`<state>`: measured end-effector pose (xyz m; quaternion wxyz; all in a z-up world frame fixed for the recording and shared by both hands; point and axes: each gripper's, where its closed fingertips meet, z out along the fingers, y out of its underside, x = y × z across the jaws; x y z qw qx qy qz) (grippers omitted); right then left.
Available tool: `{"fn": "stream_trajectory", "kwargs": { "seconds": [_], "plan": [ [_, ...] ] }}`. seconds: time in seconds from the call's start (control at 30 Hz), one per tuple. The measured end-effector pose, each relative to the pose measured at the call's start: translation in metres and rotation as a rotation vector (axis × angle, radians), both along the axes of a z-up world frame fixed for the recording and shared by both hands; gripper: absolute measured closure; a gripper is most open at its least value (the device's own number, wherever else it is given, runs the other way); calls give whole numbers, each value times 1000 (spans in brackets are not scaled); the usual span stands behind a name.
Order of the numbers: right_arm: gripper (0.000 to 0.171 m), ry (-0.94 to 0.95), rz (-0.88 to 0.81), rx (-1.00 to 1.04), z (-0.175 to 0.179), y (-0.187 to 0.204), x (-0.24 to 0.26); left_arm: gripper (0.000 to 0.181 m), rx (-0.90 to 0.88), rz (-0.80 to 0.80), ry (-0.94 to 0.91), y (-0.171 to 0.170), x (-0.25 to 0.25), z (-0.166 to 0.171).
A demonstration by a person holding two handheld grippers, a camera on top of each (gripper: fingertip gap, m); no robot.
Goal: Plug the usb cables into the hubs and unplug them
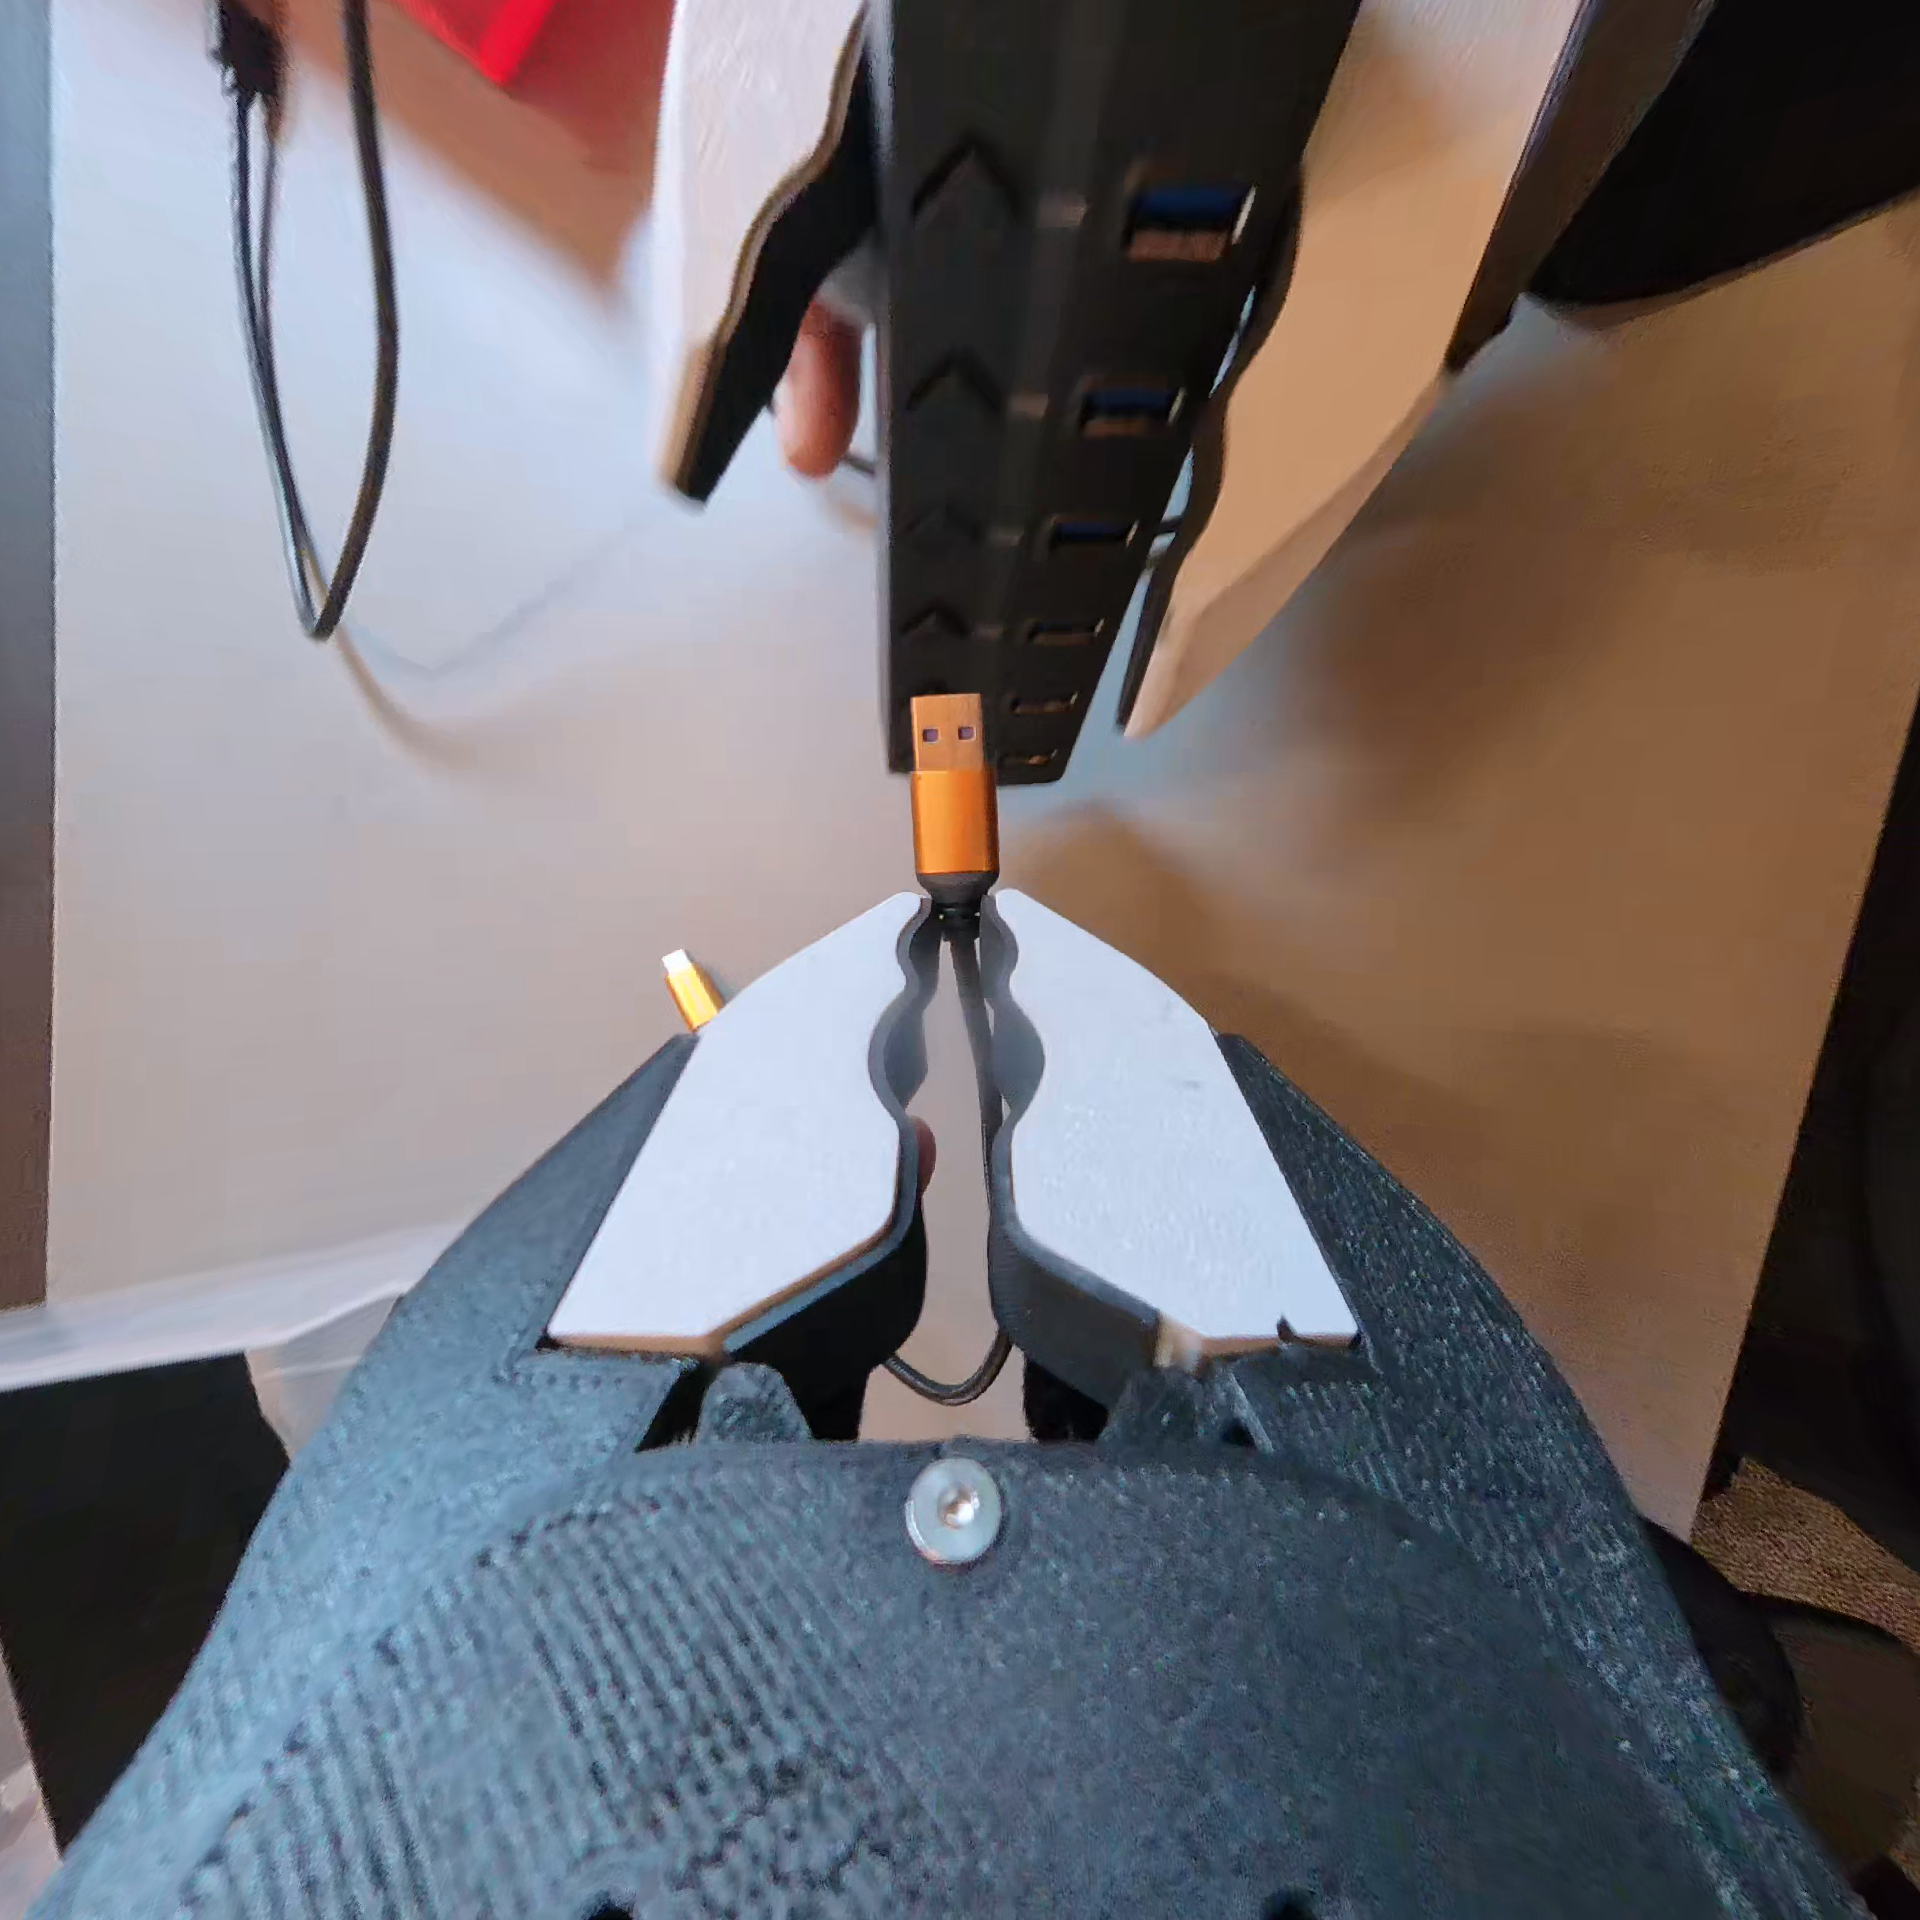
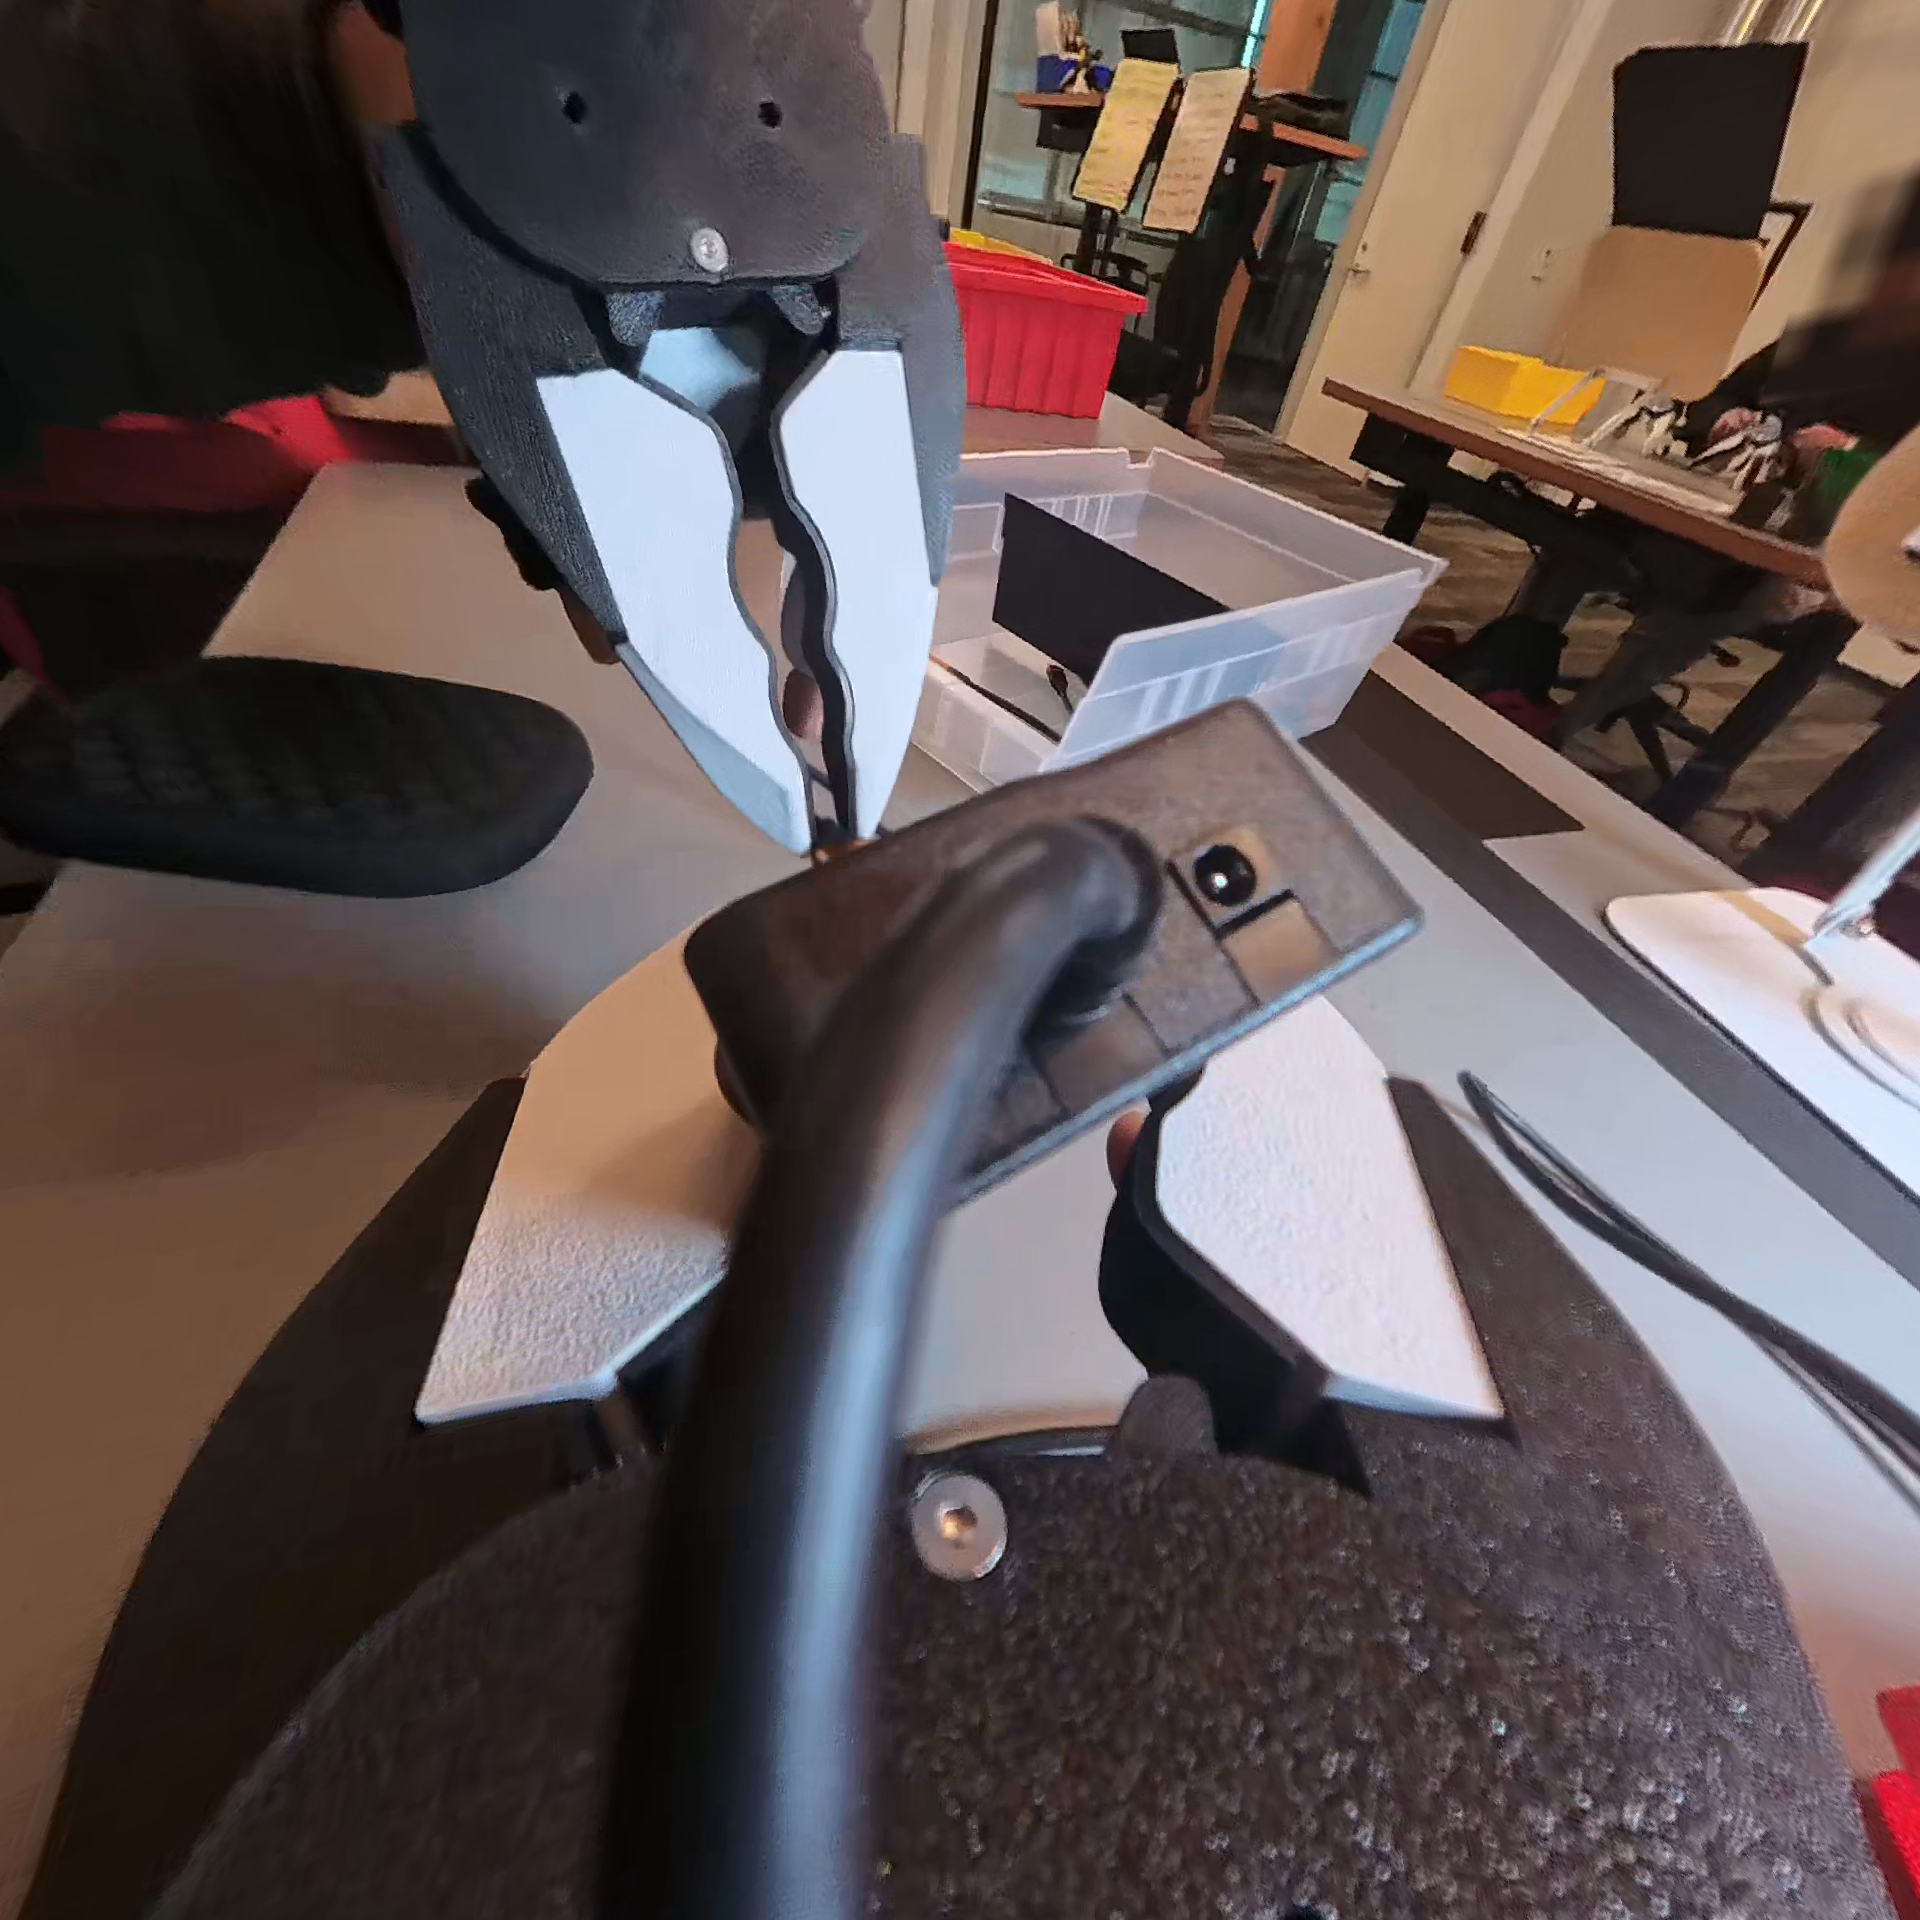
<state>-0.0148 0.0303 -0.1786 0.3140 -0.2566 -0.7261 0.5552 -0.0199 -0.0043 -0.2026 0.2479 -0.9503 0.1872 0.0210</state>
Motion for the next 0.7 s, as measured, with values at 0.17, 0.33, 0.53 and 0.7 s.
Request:
{"fn": "stream_trajectory", "kwargs": {
  "seconds": [0.17, 0.33, 0.53, 0.7],
  "plan": [
    [100, 22, -33, 97, -8, -6, -2, 174, 16, -53, 14, 12, 21, 10],
    [101, -38, -93, 119, -18, 0, -9, 174, 3, -75, 74, 14, 25, 13],
    [101, -83, -167, 132, -21, 6, -15, 174, 0, -72, 91, 20, 28, 18],
    [101, -69, -173, 141, -18, 6, -14, 174, -36, -82, 134, 20, 28, 23]
  ]
}}
